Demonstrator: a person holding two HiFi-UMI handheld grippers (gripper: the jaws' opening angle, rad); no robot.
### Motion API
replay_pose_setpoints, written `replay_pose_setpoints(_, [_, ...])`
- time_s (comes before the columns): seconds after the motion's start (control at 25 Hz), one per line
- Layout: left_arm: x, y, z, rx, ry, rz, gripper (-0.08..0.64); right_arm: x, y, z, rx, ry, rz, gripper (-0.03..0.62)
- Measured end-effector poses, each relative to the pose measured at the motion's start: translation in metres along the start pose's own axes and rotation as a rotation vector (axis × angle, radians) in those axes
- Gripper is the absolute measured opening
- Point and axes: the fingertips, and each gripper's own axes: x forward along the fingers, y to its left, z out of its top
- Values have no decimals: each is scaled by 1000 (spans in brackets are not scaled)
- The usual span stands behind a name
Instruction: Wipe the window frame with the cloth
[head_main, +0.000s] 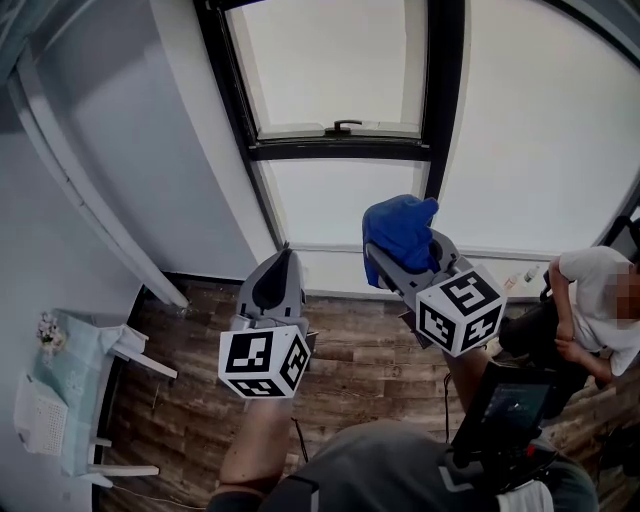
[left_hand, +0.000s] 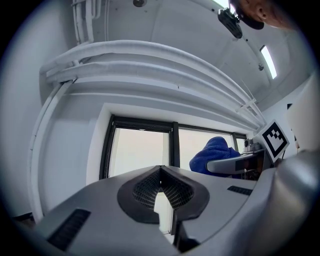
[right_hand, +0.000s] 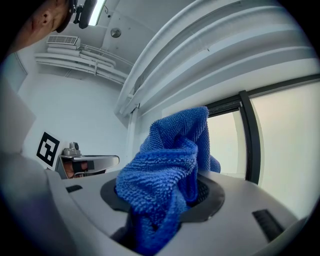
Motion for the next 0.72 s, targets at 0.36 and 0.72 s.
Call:
replay_pose_setpoints(0.36, [7, 26, -15, -9, 1, -34, 9, 27, 12, -15, 14, 21, -11, 210])
replay_pose_setpoints(0.72, [77, 59, -35, 29, 46, -5, 9, 95, -35, -26, 39, 1, 27, 210])
